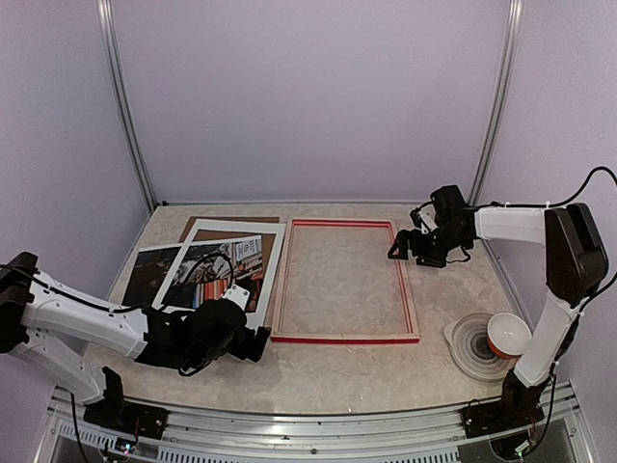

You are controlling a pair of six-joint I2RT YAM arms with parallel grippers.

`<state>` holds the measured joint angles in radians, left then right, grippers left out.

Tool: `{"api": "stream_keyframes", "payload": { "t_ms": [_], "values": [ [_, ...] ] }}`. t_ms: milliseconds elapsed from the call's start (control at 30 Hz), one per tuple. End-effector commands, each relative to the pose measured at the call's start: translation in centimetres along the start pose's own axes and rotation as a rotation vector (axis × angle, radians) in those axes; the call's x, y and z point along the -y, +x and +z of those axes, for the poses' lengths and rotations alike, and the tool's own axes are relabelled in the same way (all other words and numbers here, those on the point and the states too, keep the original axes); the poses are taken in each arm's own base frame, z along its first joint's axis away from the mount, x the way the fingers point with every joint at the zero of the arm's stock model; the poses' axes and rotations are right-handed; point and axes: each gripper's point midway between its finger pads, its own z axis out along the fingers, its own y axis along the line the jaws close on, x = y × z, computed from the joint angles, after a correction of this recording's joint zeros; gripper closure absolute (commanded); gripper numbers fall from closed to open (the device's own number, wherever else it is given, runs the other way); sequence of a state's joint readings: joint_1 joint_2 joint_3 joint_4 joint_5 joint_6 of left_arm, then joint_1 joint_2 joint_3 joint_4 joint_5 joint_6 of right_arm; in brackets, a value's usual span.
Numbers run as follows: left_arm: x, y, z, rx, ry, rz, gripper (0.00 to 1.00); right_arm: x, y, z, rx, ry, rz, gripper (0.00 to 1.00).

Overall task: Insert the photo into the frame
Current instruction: Place the glass panel at the frame body, then adjust the frame body at the center of the board.

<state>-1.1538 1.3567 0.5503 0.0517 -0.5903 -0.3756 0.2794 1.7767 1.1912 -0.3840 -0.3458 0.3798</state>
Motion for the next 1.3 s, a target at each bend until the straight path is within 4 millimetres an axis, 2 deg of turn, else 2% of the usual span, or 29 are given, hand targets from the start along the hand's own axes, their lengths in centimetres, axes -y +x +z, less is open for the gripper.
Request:
{"api": "stream_keyframes", "payload": {
  "t_ms": [0,67,167,300,467,700,800,1000,1100,1267],
  "values": [
    [-0.5,-1.1,0.7,0.038,-0.038,-0.148,0.01,1.9,-0.1,0.7,0.012,0.104,-0.001,0.01],
    [0.1,-2.3,0.8,0.064,0.018,-0.196,0.01,3.1,-0.3,0.8,0.032,0.162,0.009,0.01],
    [1.0,-4.6,0.8,0.111,0.133,-0.269,0.01,3.6,-0.8,0.8,0.049,0.192,0.013,0.01],
    [1.7,-7.0,1.1,0.159,0.205,-0.285,0.01,4.2,-0.6,1.5,0.033,0.217,0.010,0.01],
    [2.0,-8.7,3.5,0.137,0.229,-0.323,0.01,3.6,-0.1,2.1,0.026,0.176,0.013,0.01],
    [1.8,-10.2,7.0,0.103,0.283,-0.387,0.04,3.4,0.6,2.6,0.007,0.173,0.009,0.13],
    [1.8,-10.4,8.0,0.099,0.286,-0.389,0.06,3.5,0.8,2.8,0.006,0.169,0.012,0.18],
    [2.4,-9.3,10.0,0.058,0.304,-0.410,0.10,3.3,1.3,3.3,-0.004,0.164,0.008,0.29],
    [2.0,-8.6,10.9,0.038,0.299,-0.447,0.14,3.4,1.4,3.6,-0.013,0.164,0.010,0.30],
    [0.7,-7.6,11.8,0.029,0.244,-0.466,0.15,3.6,1.7,4.0,-0.021,0.168,0.013,0.31]
  ]
}}
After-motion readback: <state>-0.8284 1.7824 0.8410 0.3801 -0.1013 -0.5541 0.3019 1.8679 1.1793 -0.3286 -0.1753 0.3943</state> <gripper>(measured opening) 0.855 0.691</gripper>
